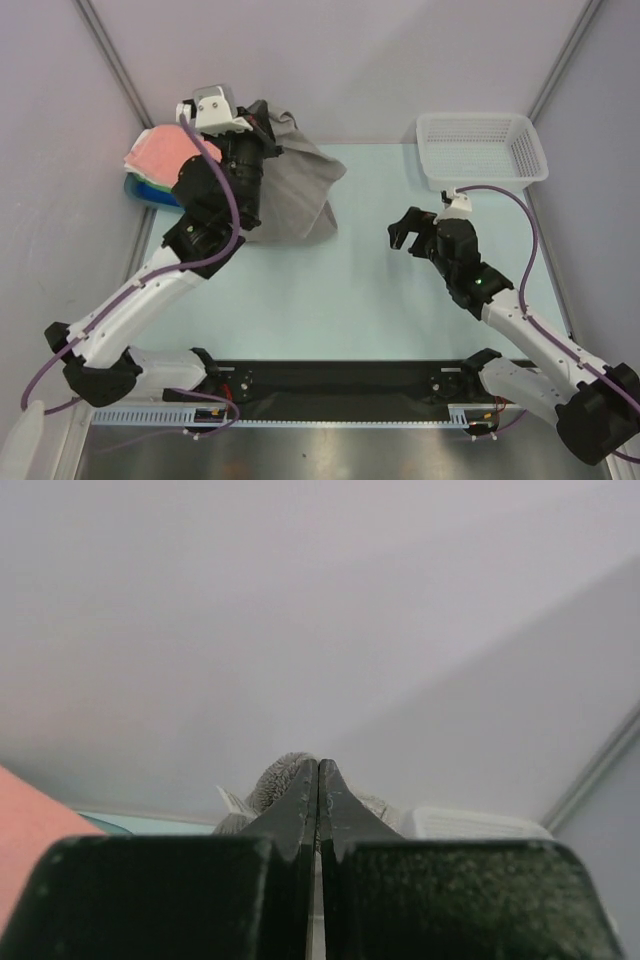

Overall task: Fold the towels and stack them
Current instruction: Move the towel to the center of the board

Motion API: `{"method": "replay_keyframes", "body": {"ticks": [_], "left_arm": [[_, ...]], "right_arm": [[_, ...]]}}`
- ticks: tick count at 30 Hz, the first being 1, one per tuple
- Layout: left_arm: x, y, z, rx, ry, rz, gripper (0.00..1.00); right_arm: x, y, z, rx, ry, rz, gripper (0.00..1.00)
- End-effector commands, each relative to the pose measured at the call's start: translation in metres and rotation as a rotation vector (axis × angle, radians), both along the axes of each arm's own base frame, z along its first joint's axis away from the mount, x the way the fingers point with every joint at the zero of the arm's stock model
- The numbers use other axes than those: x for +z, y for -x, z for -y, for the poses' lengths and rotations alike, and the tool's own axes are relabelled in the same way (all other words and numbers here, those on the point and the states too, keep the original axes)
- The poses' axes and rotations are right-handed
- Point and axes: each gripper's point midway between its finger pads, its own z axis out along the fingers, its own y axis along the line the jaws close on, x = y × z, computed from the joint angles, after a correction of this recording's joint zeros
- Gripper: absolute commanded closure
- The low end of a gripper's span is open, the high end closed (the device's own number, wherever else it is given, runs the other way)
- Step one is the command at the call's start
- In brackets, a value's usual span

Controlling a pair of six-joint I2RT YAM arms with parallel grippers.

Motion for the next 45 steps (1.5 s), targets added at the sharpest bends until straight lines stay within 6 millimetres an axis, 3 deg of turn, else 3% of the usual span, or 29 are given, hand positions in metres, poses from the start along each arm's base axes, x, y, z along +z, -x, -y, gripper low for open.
{"method": "replay_keyframes", "body": {"ticks": [1, 4, 5, 7, 9, 10, 11, 12, 14, 16, 17, 20, 24, 28, 30, 33, 35, 37, 38, 40, 41, 45], "left_arm": [[0.015, 0.028, 0.015, -0.111, -0.017, 0.031, 1.00], [-0.022, 0.036, 0.061, -0.253, -0.014, -0.056, 1.00], [-0.050, 0.037, 0.082, -0.300, -0.057, -0.099, 1.00], [-0.077, 0.053, 0.120, -0.404, -0.101, -0.140, 1.00], [-0.127, 0.065, 0.159, -0.507, -0.165, -0.225, 1.00], [-0.145, 0.069, 0.169, -0.533, -0.157, -0.268, 0.99], [-0.179, 0.071, 0.176, -0.550, -0.186, -0.334, 1.00], [-0.201, 0.069, 0.178, -0.546, -0.188, -0.379, 0.97], [-0.249, 0.067, 0.175, -0.529, -0.194, -0.494, 0.76], [-0.276, 0.057, 0.169, -0.499, -0.165, -0.577, 0.61], [-0.289, 0.056, 0.163, -0.489, -0.171, -0.616, 0.43], [-0.303, 0.055, 0.150, -0.449, -0.148, -0.656, 0.37], [-0.321, 0.064, 0.136, -0.399, -0.117, -0.741, 0.37], [-0.346, 0.083, 0.127, -0.377, -0.096, -0.817, 0.47], [-0.360, 0.097, 0.124, -0.390, -0.080, -0.855, 0.48], [-0.383, 0.118, 0.119, -0.397, -0.083, -0.915, 0.49], [-0.406, 0.134, 0.110, -0.379, -0.079, -0.979, 0.46], [-0.415, 0.143, 0.100, -0.357, -0.020, -1.019, 0.44], [-0.433, 0.151, 0.088, -0.341, -0.028, -1.050, 0.42], [-0.436, 0.156, 0.077, -0.329, 0.033, -1.058, 0.39], [-0.447, 0.161, 0.067, -0.316, 0.027, -1.076, 0.38], [-0.459, 0.165, 0.058, -0.299, 0.029, -1.091, 0.32]], "right_arm": [[0.033, -0.002, 0.005, -0.021, -0.004, 0.076, 0.00], [0.036, -0.002, 0.007, -0.033, -0.010, 0.086, 0.00], [0.037, -0.001, 0.007, -0.034, -0.013, 0.087, 0.00], [0.040, 0.000, 0.010, -0.041, -0.015, 0.093, 0.00], [0.037, 0.004, 0.015, -0.060, -0.007, 0.081, 0.00], [0.035, 0.004, 0.021, -0.089, 0.005, 0.079, 0.00], [0.032, 0.008, 0.027, -0.107, 0.013, 0.072, 0.00], [0.031, 0.010, 0.032, -0.127, 0.019, 0.067, 0.00], [0.018, 0.015, 0.045, -0.183, 0.044, 0.037, 0.00], [0.007, 0.019, 0.057, -0.233, 0.062, 0.007, 0.00], [0.001, 0.022, 0.059, -0.234, 0.074, -0.008, 0.00], [-0.007, 0.028, 0.061, -0.229, 0.077, -0.023, 0.00], [-0.024, 0.034, 0.058, -0.202, 0.086, -0.070, 0.01], [-0.064, 0.040, 0.052, -0.181, 0.113, -0.185, 0.06], [-0.084, 0.044, 0.053, -0.191, 0.126, -0.232, 0.13], [-0.105, 0.048, 0.059, -0.221, 0.149, -0.279, 0.14], [-0.112, 0.049, 0.062, -0.239, 0.161, -0.303, 0.16], [-0.120, 0.052, 0.067, -0.262, 0.175, -0.328, 0.17], [-0.122, 0.053, 0.069, -0.264, 0.180, -0.340, 0.18], [-0.124, 0.054, 0.068, -0.262, 0.172, -0.351, 0.20], [-0.125, 0.054, 0.068, -0.263, 0.167, -0.355, 0.21], [-0.138, 0.056, 0.065, -0.258, 0.173, -0.421, 0.27]]}}
